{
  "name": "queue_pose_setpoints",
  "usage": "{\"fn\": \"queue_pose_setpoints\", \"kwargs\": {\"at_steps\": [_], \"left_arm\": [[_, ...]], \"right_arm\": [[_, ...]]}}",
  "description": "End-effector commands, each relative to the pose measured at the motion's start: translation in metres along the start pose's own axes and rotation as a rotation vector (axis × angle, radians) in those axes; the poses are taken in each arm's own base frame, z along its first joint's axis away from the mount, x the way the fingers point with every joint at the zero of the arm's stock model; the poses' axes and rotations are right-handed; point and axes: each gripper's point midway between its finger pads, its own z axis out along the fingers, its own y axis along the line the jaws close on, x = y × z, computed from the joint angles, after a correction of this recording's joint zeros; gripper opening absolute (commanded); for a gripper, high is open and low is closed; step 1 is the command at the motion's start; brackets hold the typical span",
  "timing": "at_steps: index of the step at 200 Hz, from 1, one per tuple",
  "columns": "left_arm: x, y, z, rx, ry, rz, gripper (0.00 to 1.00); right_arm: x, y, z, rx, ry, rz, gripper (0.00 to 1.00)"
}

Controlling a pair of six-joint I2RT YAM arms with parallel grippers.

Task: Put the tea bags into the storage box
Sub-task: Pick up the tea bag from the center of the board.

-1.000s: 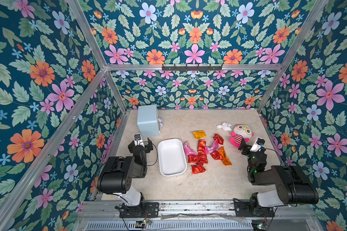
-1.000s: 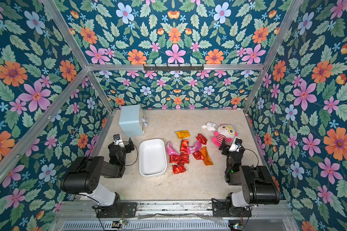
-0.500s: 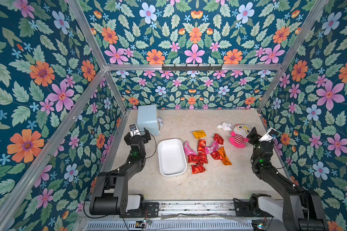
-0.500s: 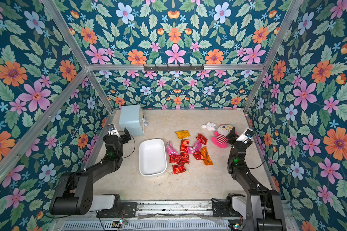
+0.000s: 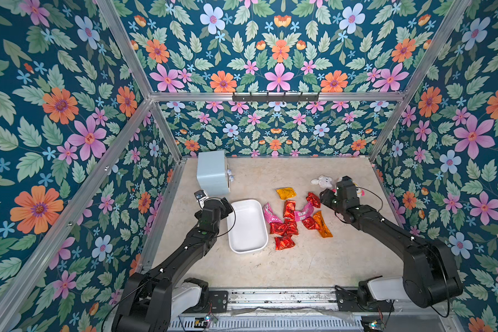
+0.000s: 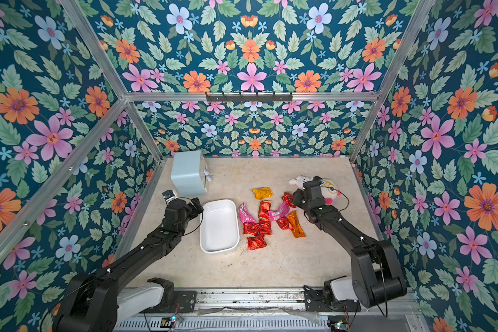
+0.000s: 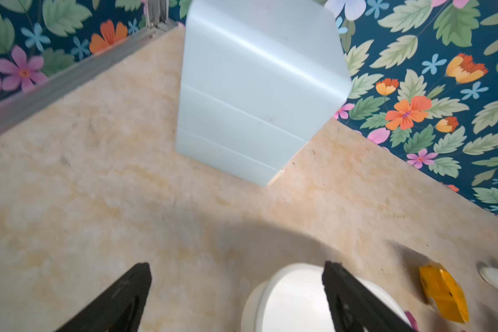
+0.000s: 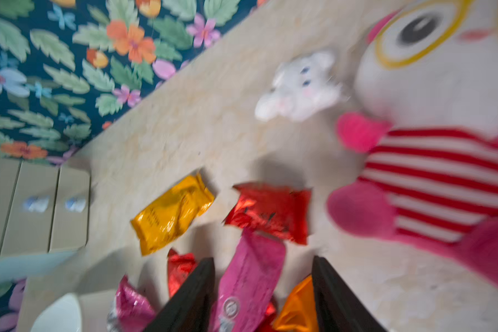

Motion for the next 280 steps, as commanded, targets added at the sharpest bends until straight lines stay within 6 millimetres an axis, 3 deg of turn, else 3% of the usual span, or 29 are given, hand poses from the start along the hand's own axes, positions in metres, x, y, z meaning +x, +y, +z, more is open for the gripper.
{"fn": "queue_pose_setpoints", "kwargs": {"at_steps": [1,19,37,80,110,127,158,187,238,262,280], "left_arm": [[0.025,0.002,-0.003,0.002,0.083,-0.077,0.99],[0.036,0.004,-0.003,0.002,0.110,-0.085,0.99],[0.040,0.009,-0.004,-0.014,0.112,-0.076,0.99],[0.039,0.023,-0.009,-0.056,0.074,-0.086,0.99],[0.040,0.025,-0.011,-0.056,0.076,-0.084,0.99],[0.041,0.025,-0.010,-0.057,0.078,-0.083,0.99],[0.041,0.025,-0.011,-0.058,0.077,-0.089,0.99],[0.038,0.024,-0.011,-0.057,0.069,-0.098,0.99],[0.038,0.022,-0.008,-0.050,0.068,-0.145,0.99],[0.036,0.020,-0.008,-0.043,0.060,-0.160,0.99],[0.033,0.018,-0.008,-0.038,0.051,-0.165,0.99]], "right_arm": [[0.038,0.017,0.014,0.001,0.139,0.013,0.57],[0.060,0.036,0.031,-0.028,0.235,0.027,0.57],[0.077,0.032,0.050,0.033,0.299,0.065,0.59],[0.081,0.021,0.065,0.125,0.307,0.113,0.67],[0.083,0.017,0.065,0.191,0.307,0.047,0.66],[0.089,0.012,0.067,0.212,0.322,0.040,0.59],[0.098,0.004,0.071,0.230,0.334,0.042,0.27],[0.093,0.009,0.069,0.215,0.321,0.037,0.02],[0.056,0.038,0.047,0.141,0.235,-0.011,0.00],[0.040,0.065,0.029,0.067,0.188,-0.059,0.00],[0.045,0.090,0.022,0.014,0.194,-0.121,0.00]]}}
